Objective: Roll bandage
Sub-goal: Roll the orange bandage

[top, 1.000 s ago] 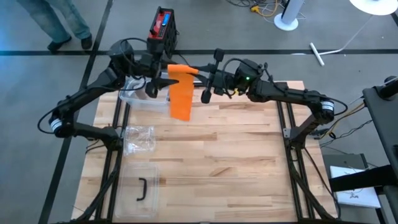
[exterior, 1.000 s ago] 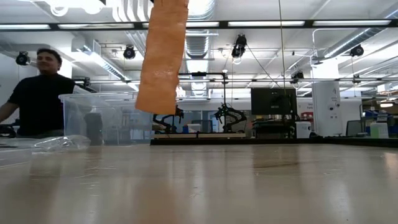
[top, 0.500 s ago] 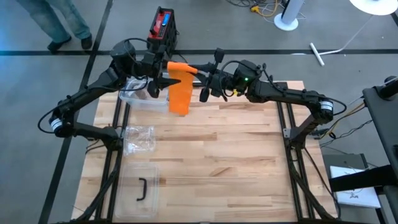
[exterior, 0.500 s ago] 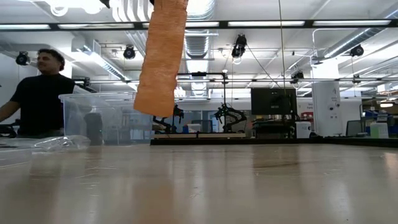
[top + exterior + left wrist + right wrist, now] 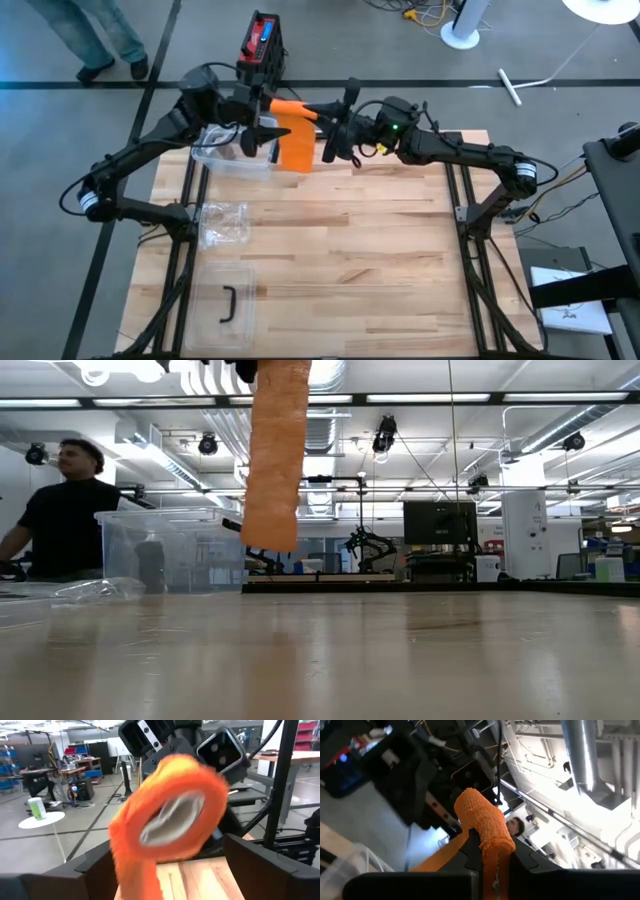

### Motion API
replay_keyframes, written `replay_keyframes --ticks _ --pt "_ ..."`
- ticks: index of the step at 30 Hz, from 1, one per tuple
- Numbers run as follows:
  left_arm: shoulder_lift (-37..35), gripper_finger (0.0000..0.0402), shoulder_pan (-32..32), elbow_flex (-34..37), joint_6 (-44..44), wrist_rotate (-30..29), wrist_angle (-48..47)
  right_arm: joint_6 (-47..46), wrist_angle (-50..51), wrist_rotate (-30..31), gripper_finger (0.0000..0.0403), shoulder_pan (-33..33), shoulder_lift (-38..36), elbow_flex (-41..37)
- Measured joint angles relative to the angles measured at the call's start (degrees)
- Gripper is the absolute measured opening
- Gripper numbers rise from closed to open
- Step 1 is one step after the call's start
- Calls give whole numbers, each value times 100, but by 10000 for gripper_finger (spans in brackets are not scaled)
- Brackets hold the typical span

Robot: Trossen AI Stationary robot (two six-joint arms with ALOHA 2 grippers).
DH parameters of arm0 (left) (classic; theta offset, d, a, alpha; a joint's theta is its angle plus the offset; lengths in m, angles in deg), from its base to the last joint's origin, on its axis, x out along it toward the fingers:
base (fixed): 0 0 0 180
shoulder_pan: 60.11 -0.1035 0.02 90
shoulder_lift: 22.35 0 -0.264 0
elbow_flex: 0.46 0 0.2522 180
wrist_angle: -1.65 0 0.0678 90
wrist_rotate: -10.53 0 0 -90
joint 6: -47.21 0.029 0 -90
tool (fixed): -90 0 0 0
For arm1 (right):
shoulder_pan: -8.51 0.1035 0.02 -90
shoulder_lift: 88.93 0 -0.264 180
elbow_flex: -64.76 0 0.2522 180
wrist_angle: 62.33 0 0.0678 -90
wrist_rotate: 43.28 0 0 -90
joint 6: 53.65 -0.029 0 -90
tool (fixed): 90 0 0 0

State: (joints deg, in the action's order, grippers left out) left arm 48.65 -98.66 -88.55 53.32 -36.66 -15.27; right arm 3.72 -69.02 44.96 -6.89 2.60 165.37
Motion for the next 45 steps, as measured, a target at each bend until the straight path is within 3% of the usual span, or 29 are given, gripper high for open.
replay_keyframes --ticks 9,14,23,30,35,45 --pt "-113 304 11 0 -437 398 0 711 94 -108 33 15 10 0" --pt "-177 299 9 0 -1028 722 4 1034 91 -237 33 24 10 0" --pt "-175 323 7 2 -2806 769 2 1957 386 -299 33 17 8 0" --pt "-175 319 7 2 -3331 741 58 2553 413 -327 33 17 8 0" --pt "-175 277 9 2 -3376 596 81 2617 448 -364 36 15 8 1" --pt "-173 130 4 11 -2701 535 68 2434 610 -402 41 17 -5 11"
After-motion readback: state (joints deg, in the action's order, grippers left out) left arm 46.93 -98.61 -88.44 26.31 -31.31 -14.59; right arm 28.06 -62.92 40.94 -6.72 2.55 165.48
